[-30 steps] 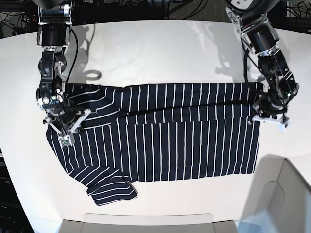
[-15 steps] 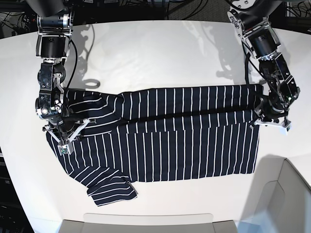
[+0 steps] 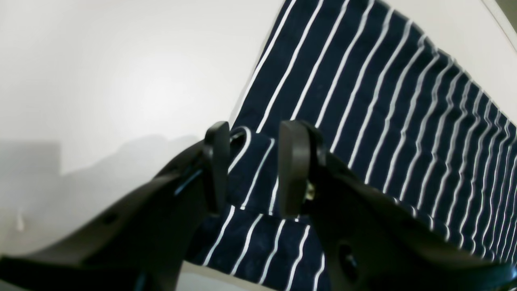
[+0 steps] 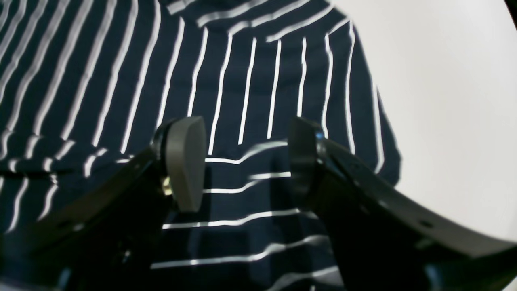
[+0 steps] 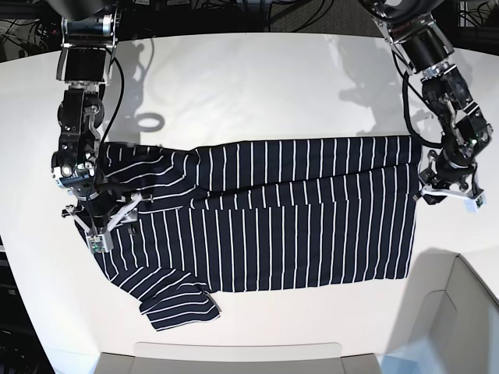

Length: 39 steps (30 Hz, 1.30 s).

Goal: Fold the T-shirt properly
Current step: 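Carry the shoulder edge toward the hem with both grippers, folding over, then release the folded edge and raise both grippers back toward the collar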

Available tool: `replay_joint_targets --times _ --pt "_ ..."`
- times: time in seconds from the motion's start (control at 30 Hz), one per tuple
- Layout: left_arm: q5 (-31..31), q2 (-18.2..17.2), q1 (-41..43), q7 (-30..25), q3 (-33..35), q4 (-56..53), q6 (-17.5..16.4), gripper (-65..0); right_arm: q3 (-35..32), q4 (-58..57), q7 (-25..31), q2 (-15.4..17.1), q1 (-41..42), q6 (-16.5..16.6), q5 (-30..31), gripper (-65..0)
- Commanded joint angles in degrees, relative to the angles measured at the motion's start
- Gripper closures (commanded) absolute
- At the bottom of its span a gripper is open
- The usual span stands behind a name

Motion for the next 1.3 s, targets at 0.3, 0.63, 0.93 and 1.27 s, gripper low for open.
replay_joint_targets --times 0.3,0.63,0.93,1.27 --pt "-0.8 0.3 1.3 -0.8 1.5 4.1 -0.5 -10.8 2.8 1.7 0.9 0.4 0.5 -0.1 0.2 -30.1" --pt "-0.4 0.1 3.1 -1.4 16.0 2.3 -0.5 0.0 2.8 -4.8 0.8 0.0 -1.2 -0.1 -0.1 0.0" --pt "-0.4 -1.4 5.9 -5.6 17.8 -12.2 -0.5 0.0 2.6 -9.3 1.1 0.9 -5.1 -0.1 -0.1 0.0" --pt "-0.4 -4.5 23.0 -10.8 21.8 -8.4 -0.6 0.0 2.6 -6.9 1.1 3.9 -12.3 -0.1 0.0 0.0"
